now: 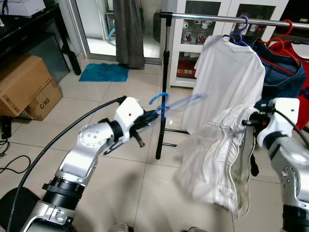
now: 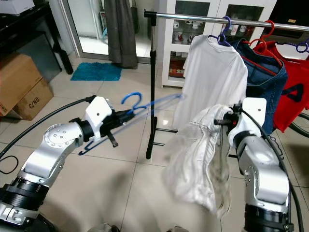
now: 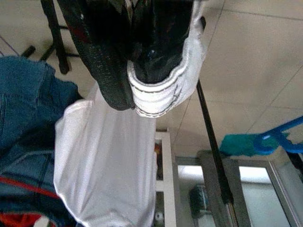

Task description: Hang hanger

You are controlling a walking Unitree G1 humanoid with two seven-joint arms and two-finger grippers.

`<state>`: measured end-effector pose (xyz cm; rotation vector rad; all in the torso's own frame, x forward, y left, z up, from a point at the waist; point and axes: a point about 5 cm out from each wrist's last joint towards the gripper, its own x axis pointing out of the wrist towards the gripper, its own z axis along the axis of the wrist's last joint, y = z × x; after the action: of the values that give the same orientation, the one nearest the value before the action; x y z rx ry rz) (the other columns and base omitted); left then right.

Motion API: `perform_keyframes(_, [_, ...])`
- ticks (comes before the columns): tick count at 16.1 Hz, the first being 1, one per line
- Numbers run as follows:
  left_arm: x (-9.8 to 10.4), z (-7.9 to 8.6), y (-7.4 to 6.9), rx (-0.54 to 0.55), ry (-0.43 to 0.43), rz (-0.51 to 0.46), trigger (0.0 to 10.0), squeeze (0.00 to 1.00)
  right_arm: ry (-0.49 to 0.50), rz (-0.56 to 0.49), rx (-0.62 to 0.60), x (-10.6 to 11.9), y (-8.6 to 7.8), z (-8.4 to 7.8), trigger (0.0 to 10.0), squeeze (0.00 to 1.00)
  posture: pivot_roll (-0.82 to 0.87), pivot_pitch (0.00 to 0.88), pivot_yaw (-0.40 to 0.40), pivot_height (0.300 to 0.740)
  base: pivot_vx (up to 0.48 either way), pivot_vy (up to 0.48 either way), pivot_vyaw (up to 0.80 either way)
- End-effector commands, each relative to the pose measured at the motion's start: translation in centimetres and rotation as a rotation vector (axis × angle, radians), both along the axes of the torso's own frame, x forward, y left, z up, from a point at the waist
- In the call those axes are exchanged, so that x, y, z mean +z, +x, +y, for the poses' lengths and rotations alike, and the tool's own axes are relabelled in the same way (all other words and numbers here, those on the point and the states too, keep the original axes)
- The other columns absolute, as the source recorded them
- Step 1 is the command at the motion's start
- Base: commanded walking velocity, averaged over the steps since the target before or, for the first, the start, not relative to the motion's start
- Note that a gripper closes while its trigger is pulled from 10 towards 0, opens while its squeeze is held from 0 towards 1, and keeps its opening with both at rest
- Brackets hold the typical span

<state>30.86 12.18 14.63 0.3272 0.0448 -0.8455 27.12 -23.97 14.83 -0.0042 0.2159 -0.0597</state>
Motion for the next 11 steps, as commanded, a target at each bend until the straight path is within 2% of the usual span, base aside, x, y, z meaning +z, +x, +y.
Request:
perform_keyframes(1, [-0.5, 1.5, 0.6, 0.143, -0.034, 0.031, 0.0, 0.0, -0.004, -0.003, -0.014, -0.2, -0.8, 0.2, 0.0, 0.0, -0.06, 0.0, 0.023, 0.74, 0.0, 0.0, 0.0])
perform_keyframes(3, [-1.3, 2.6, 0.9, 0.267, -0.089, 0.087, 0.0, 0.0, 0.007, 0.033, -0.04, -1.4, -2.0, 0.2, 0.0, 0.0, -0.07, 0.0, 0.037, 0.74, 0.0, 0.0, 0.0])
perform_keyframes(4, [-2.4, 3.5, 0.9, 0.386, -0.13, 0.126, 1.8, 0.0, -0.004, 0.075, -0.135, -2.6, -3.4, 0.1, 7.0, 0.0, -0.09, 0.0, 0.098, 0.74, 0.0, 0.0, 0.0])
perform_keyframes(5, [-3.0, 3.7, 0.6, 0.426, -0.142, 0.152, 10.0, 0.0, -0.014, 0.103, -0.162, -3.1, -3.9, 0.3, 10.0, 0.0, -0.1, 0.0, 0.104, 0.74, 0.0, 0.0, 0.0])
perform_keyframes(7, [-3.5, 3.5, 0.2, 0.466, -0.136, 0.15, 10.0, 0.0, -0.022, 0.138, -0.144, -3.4, -4.2, 1.7, 10.0, 0.0, -0.1, 0.0, 0.089, 0.74, 0.0, 0.0, 0.0])
perform_keyframes(8, [-3.3, 2.9, 0.1, 0.48, -0.109, 0.087, 10.0, 0.0, -0.069, 0.09, -0.103, -2.8, -3.8, 3.1, 10.0, 0.0, -0.08, 0.0, 0.053, 0.74, 0.0, 0.0, 0.0])
perform_keyframes(9, [-3.1, 2.7, 0.0, 0.501, -0.121, 0.06, 10.0, 0.0, -0.092, 0.073, -0.071, -2.7, -3.6, 3.7, 10.0, 0.0, -0.08, 0.0, 0.04, 0.74, 0.0, 0.0, 0.0])
perform_keyframes(10, [-3.6, 2.5, -1.5, 0.512, -0.165, 0.057, 10.0, 0.0, -0.152, 0.016, -0.015, -2.6, -2.0, 5.1, 10.0, 0.0, -0.06, 0.0, -0.031, 0.74, 0.0, 0.0, 0.0])
perform_keyframes(11, [-3.8, 2.4, -1.9, 0.507, -0.171, 0.061, 10.0, 0.0, -0.164, 0.001, -0.009, -2.5, -1.7, 5.3, 10.0, 0.0, -0.06, 0.0, -0.031, 0.74, 0.0, 0.0, 0.0])
